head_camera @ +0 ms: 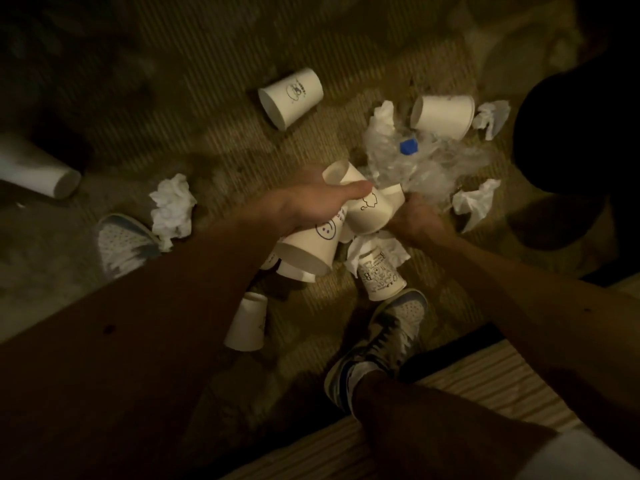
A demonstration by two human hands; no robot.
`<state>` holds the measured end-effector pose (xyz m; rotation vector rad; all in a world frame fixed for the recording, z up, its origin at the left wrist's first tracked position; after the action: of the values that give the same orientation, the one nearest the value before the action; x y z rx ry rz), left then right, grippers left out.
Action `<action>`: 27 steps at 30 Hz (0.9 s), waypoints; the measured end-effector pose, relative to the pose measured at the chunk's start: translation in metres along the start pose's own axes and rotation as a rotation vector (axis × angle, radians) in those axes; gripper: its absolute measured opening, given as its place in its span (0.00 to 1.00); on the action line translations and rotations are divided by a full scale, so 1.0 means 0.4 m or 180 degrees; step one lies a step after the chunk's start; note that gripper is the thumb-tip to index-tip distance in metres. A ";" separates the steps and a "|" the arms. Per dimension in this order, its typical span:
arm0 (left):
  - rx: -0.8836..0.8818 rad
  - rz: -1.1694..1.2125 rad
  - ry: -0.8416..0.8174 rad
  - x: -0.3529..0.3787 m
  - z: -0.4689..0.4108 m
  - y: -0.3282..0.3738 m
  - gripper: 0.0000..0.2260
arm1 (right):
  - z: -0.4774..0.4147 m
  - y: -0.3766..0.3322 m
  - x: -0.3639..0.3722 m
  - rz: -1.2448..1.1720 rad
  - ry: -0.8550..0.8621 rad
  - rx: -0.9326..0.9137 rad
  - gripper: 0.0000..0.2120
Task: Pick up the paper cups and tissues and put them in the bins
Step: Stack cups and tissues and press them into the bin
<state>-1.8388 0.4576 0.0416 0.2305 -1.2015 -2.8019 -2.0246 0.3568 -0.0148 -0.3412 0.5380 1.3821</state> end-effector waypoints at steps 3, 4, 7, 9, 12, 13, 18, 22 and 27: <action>0.0003 0.0020 -0.0041 -0.016 0.029 0.018 0.31 | 0.046 -0.015 -0.019 0.0131 -0.0227 -0.0270 0.29; -0.0009 -0.0010 -0.0050 -0.027 0.043 0.030 0.34 | 0.073 -0.019 -0.034 0.0160 -0.0355 -0.0311 0.27; 0.0069 -0.0228 -0.0072 -0.066 0.090 0.083 0.39 | 0.172 -0.026 -0.098 0.0308 -0.0667 -0.0142 0.20; 0.0160 -0.0658 -0.0100 -0.087 0.132 0.134 0.42 | 0.253 -0.027 -0.158 0.0429 -0.0687 -0.0009 0.20; 0.0467 -0.1027 0.0001 -0.107 0.201 0.238 0.40 | 0.384 -0.029 -0.268 0.0164 -0.0515 -0.0130 0.22; 0.0600 -0.0970 0.0056 -0.109 0.223 0.274 0.38 | 0.422 -0.023 -0.304 -0.0036 -0.0436 -0.0243 0.21; 0.1264 -0.0340 0.0397 -0.049 0.295 0.404 0.25 | 0.522 0.057 -0.453 -0.1091 -0.0169 -0.0706 0.20; 0.1619 0.0028 0.0512 0.119 0.284 0.503 0.23 | 0.516 0.213 -0.566 -0.1958 -0.0097 -0.0796 0.16; 0.1739 0.0106 0.0339 0.351 0.178 0.669 0.15 | 0.423 0.396 -0.756 -0.2389 0.0255 -0.0948 0.11</action>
<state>-1.9845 0.3051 0.2696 0.3804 -1.8916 -2.3359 -2.1823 0.2214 0.3045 -0.7558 0.2202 0.7140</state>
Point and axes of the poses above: each hand's wrist, its own z-axis away from the middle knuckle, its own x-axis out of the palm, y = z × x, the point moved 3 cm from there along -z, towards the middle knuckle, and after that the axes turned 15 degrees about x, right-handed, at the moved point
